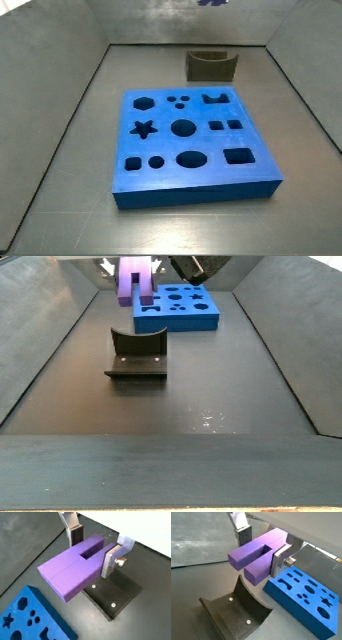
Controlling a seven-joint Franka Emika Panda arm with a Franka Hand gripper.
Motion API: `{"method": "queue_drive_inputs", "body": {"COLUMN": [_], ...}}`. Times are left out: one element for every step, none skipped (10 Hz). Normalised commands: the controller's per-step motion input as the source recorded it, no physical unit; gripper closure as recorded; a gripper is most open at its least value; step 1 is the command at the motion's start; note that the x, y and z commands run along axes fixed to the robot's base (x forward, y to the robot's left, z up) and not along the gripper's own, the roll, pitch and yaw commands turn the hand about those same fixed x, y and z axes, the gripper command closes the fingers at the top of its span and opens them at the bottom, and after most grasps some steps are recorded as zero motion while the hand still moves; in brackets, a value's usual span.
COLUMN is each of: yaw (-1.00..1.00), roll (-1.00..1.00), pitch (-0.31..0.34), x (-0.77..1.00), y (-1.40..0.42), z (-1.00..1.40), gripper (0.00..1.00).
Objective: Pick up the double-square object. Move up. Place the double-square object on the fixture. Regrasp the double-square object. Move to above the board. Insert the double-square object.
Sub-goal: Place the double-square object on the fixture.
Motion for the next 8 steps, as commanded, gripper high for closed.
{"method": "queue_drive_inputs", "body": {"yaw": [-0.17, -0.16, -0.15, -0.15, -0.15, -0.15, -0.14, -0.13], "roll": [-1.0, -1.0, -1.0, -1.0, -1.0, -1.0, -0.89, -0.73], "pitch": [-0.01, -0.018, -0.001, 0.016, 0.024, 0.03, 0.028, 0.026], "x": [0.12, 0.13, 0.14, 0.15, 0.17, 0.17, 0.19, 0.2], "y": [0.08, 0.08, 0.09, 0.09, 0.1, 0.11, 0.12, 0.13], "z": [-1.0, -1.0, -1.0, -1.0, -1.0, -1.0, -1.0, -1.0], "gripper": [1.0, 1.0, 1.0, 1.0, 1.0, 1.0, 1.0, 1.0]}}
